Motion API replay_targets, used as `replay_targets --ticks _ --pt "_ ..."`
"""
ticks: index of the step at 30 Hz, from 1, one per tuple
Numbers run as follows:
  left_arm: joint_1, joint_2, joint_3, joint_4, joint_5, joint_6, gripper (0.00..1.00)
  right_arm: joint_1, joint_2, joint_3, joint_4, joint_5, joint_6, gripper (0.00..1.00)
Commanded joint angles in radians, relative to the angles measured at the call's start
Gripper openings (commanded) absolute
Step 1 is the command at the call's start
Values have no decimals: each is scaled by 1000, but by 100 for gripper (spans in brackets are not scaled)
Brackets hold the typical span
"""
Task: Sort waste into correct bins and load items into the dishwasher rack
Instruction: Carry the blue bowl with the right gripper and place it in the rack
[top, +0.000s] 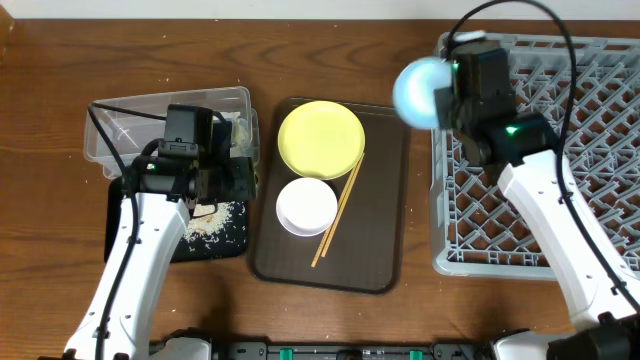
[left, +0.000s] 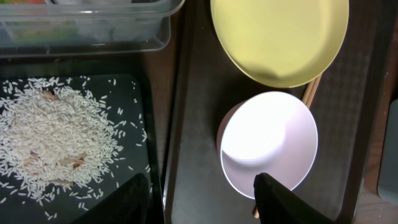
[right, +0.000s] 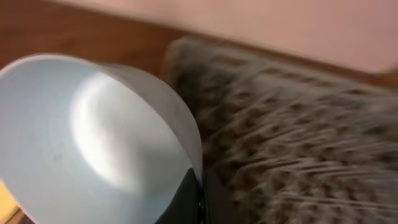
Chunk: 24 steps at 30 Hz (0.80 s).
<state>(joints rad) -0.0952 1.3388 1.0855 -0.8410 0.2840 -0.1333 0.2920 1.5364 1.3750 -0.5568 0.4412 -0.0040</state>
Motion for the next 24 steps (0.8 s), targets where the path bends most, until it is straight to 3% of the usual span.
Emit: replay_targets --ticks 1,12,24 --pt "0 -5 11 -3 -9 5 57 -34 7 7 80 302 2 1" --pt "0 -5 11 -3 -9 5 57 -160 75 7 395 425 -174 1" --pt "0 -5 11 -4 -8 2 57 -220 298 7 620 507 -222 1"
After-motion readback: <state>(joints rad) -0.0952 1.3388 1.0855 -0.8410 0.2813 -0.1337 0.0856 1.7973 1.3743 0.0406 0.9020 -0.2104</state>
